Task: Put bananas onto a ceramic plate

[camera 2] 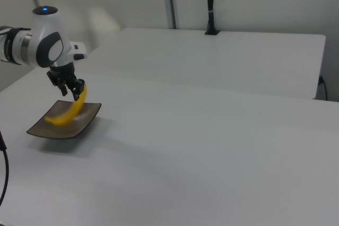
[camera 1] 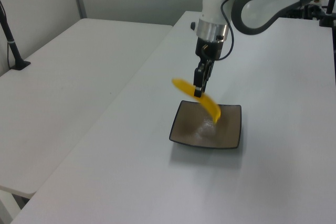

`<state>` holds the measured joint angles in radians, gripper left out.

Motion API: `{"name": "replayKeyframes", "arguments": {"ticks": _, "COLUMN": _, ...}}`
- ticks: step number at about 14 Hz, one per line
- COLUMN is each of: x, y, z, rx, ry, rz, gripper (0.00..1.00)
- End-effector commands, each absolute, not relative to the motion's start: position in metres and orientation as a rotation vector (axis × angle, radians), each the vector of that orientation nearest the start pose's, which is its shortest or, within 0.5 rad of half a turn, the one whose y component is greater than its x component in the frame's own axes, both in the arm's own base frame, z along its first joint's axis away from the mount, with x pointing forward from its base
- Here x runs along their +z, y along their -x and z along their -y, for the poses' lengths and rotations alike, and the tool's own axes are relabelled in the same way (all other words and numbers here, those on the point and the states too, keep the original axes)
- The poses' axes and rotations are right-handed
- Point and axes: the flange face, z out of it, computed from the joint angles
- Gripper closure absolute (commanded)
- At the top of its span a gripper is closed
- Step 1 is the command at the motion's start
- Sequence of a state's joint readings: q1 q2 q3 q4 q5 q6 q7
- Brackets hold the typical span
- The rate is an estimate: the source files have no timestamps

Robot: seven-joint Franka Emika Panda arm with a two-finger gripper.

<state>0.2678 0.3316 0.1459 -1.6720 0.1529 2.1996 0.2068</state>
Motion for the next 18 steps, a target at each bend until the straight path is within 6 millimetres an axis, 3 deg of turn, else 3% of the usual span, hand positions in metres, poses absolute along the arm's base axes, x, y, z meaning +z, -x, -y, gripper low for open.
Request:
{"name": "replayKeyframes", "arguments": {"ticks": 1, "x": 0.441, "y": -0.619, "z": -0.269, "rx": -0.229, "ry": 2.894, "rz": 0.143, "gripper": 0.00}}
{"name": "replayKeyframes", "arguments": {"ticks": 5, "x": 0.450, "y": -0.616, "z": -0.258, "rx": -0.203, "ry": 2.921, "rz": 0.165, "gripper": 0.00}}
{"name": "replayKeyframes", "arguments": {"ticks": 8, "x": 0.464, "y": -0.597, "z": -0.245, "rx": -0.063, "ry": 3.042, "rz": 0.348, "gripper": 0.00}}
{"name": "replayKeyframes", "arguments": {"ticks": 10, "x": 0.487, "y": -0.577, "z": -0.216, "rx": 0.093, "ry": 3.096, "rz": 0.507, "gripper": 0.00}}
{"name": "replayKeyframes", "arguments": {"ticks": 12, "x": 0.512, "y": -0.569, "z": -0.184, "rx": 0.122, "ry": 3.134, "rz": 0.483, "gripper": 0.00}}
{"name": "replayKeyframes", "arguments": {"ticks": 18, "x": 0.560, "y": -0.549, "z": -0.104, "rx": 0.081, "ry": 3.156, "rz": 0.262, "gripper": 0.00}}
